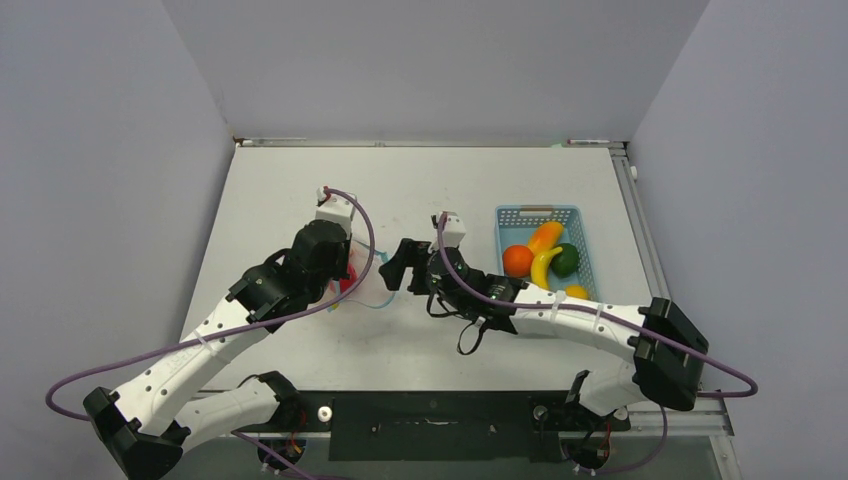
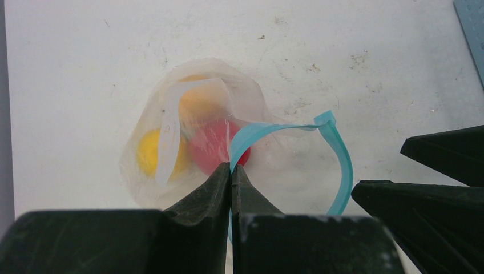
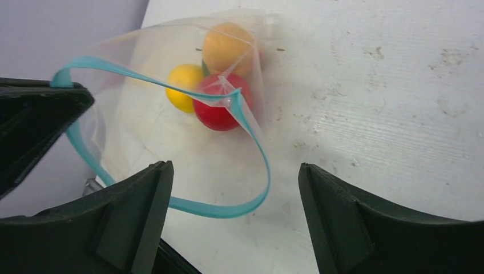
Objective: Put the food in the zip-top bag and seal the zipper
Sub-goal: Adjust the zipper food storage bag at the center of the board.
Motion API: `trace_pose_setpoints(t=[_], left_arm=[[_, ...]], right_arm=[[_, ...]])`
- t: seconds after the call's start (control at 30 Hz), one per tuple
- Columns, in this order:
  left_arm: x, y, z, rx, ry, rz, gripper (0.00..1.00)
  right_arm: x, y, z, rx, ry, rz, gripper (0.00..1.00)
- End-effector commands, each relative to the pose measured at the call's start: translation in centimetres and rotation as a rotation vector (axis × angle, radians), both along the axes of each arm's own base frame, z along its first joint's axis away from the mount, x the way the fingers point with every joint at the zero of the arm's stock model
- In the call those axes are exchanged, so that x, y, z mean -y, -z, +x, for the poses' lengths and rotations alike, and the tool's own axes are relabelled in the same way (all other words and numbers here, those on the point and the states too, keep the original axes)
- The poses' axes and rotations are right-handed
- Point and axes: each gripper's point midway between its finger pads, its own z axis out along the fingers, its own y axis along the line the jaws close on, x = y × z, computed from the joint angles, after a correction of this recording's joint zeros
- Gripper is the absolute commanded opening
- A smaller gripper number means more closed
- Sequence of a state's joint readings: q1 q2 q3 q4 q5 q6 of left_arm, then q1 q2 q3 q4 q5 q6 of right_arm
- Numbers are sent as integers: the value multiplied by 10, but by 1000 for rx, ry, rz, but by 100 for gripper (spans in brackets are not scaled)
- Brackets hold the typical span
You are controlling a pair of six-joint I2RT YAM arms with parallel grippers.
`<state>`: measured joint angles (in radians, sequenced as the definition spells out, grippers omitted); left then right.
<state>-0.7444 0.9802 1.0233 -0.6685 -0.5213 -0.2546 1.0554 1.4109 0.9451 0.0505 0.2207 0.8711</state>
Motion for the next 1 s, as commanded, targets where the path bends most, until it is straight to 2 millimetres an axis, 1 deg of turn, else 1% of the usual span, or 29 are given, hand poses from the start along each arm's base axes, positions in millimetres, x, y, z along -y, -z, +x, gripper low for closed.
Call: trace_pose_setpoints(t=[0.0,0.13,0.23,0.5,0.57,0.67,0.77,0.93,0.97], left_arm=[[6,-15,7,50,-7,-57,0],[7,-15,7,48,-4,-58,0],[7,-15,7,47,-2,-59,0],[8,-15,6,48,3,-66,0],[8,-15,6,48,3,-67,0],[9,-16,6,50,7,-71,0],[9,-17,5,52,11,-75,0],[9,-20,4,60,14,-83,0],[8,-22,4,64,14,-86,0]], right_arm=[[18,12,-1,-13,59,-28,80],[15,24,-3,-38,55,-29,77],[6,31,-5,-58,35,-12,74],[-23,54,0,-108,-6,-5,64],[-29,57,2,-113,-7,-1,58],[-37,55,5,-110,-15,9,48],[-42,54,6,-108,-23,7,36],[-40,43,8,-85,-19,4,7],[-39,40,9,-76,-18,2,6]])
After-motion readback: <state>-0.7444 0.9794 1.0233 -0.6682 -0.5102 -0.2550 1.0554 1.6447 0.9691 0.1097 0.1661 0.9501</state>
